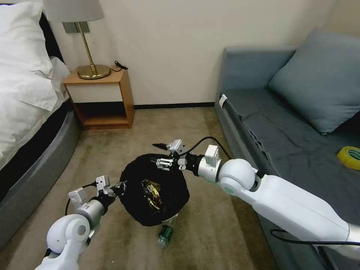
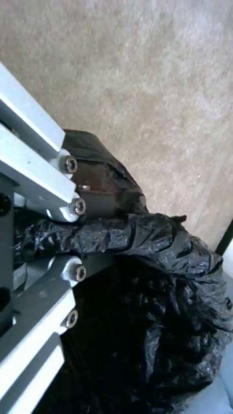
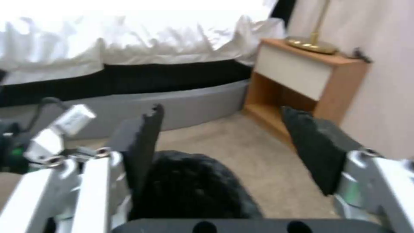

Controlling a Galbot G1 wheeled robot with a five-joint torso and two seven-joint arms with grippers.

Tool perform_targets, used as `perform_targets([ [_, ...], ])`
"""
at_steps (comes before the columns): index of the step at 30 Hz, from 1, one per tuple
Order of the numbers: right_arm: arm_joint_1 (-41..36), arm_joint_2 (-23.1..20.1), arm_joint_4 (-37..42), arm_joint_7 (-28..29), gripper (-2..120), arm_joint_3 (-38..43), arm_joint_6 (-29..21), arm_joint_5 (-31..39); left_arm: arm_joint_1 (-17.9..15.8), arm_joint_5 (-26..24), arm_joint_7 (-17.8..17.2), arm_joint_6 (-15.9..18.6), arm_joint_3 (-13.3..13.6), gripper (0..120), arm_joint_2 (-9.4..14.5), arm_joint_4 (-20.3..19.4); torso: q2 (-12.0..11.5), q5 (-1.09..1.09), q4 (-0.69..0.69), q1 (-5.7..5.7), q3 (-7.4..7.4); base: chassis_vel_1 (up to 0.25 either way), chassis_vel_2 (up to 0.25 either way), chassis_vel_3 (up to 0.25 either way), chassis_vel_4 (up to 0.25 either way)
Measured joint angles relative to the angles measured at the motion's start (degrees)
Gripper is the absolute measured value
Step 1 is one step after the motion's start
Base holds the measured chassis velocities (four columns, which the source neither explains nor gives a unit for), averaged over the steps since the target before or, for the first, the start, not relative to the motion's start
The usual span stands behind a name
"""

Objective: Pick up the trash bin, then pick up the garbage on the floor and place it into the trash bin.

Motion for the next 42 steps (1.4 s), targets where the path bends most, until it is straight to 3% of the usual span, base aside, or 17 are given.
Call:
perform_targets([
  [7,-5.39,-0.8,1.45,2.37,98,6.51,-0.04,-2.61,1.38,0.08,-0.05,-0.25,-2.06,4,-0.32,-0.85,0.0,0.0,-0.01,0.0,0.0,0.0,0.0,0.0,0.0],
  [14,-17.32,-1.48,4.58,5.34,100,17.97,-0.38,-6.63,2.46,1.08,-0.14,-0.84,-3.05,4,-1.09,-0.99,0.0,0.01,-0.01,0.0,0.0,0.0,0.0,0.0,0.0],
  [24,-29.97,-0.53,7.88,11.43,100,25.89,-0.57,-13.32,2.57,2.6,-0.15,-1.43,-3.82,4,-1.75,-0.59,0.0,0.0,-0.01,0.0,0.0,0.0,0.0,0.0,0.0],
  [42,-31.99,2.24,6.5,12.06,100,25.16,-1.71,-15.86,2.68,2.47,-0.15,-1.75,-5.78,4,-0.51,-0.18,0.0,0.0,0.0,0.0,0.0,0.0,0.0,0.0,0.0],
])
